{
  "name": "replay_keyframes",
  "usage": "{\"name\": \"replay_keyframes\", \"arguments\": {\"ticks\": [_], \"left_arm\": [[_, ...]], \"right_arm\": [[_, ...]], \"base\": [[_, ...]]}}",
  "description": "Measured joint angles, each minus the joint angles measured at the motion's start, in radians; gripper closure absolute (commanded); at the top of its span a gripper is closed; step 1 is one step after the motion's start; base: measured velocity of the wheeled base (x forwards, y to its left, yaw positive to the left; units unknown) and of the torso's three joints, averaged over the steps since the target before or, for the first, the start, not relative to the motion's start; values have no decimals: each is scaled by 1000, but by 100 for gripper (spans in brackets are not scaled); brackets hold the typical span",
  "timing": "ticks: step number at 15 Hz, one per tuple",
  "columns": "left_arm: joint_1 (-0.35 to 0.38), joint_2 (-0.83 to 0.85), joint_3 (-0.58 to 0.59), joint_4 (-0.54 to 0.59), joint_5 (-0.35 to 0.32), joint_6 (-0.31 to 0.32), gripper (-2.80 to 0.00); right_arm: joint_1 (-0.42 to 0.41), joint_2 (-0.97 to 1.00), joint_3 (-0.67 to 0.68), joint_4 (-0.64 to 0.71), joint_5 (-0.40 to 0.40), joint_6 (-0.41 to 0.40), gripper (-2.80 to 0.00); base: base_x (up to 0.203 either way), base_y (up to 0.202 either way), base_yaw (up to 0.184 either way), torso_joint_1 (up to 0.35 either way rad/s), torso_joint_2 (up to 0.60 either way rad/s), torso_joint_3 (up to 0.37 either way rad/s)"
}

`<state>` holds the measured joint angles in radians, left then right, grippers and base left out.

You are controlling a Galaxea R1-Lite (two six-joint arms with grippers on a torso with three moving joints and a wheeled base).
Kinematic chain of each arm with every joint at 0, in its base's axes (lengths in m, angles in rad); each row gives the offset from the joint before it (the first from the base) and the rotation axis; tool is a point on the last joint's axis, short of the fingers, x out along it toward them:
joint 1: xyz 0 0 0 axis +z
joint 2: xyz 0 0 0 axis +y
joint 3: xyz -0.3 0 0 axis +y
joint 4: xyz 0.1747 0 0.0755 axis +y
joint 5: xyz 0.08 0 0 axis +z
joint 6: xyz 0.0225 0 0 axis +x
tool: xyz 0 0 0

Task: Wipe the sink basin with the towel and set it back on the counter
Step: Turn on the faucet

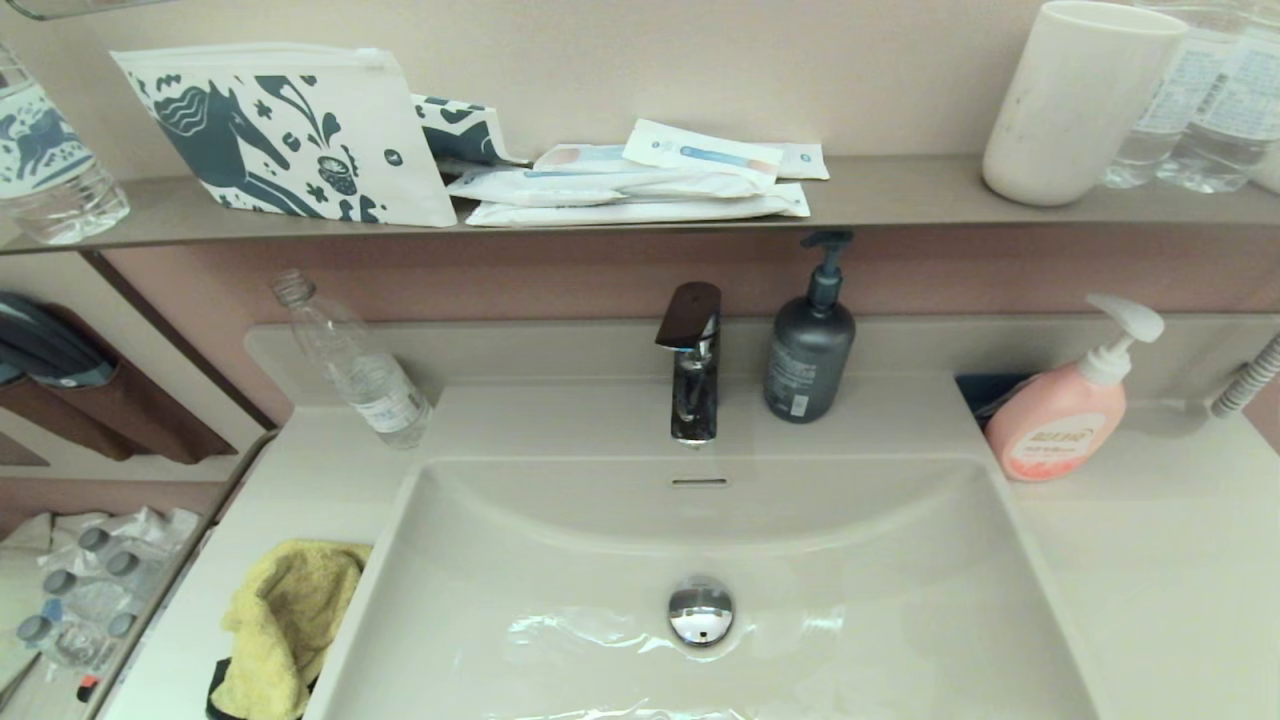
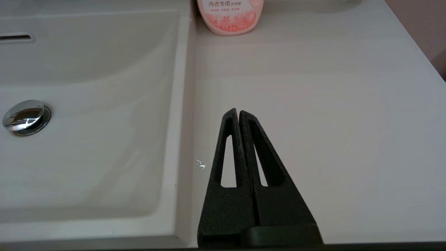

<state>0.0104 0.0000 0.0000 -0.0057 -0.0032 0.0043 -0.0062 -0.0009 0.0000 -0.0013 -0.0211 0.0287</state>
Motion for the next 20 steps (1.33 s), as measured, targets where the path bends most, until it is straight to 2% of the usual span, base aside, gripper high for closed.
{"name": "replay_keyframes", "arguments": {"ticks": [20], "left_arm": [[0, 0, 0, 0, 0, 0, 0]], "right_arm": [[0, 0, 0, 0, 0, 0, 0]], "base": [[0, 0, 0, 0, 0, 0]]}}
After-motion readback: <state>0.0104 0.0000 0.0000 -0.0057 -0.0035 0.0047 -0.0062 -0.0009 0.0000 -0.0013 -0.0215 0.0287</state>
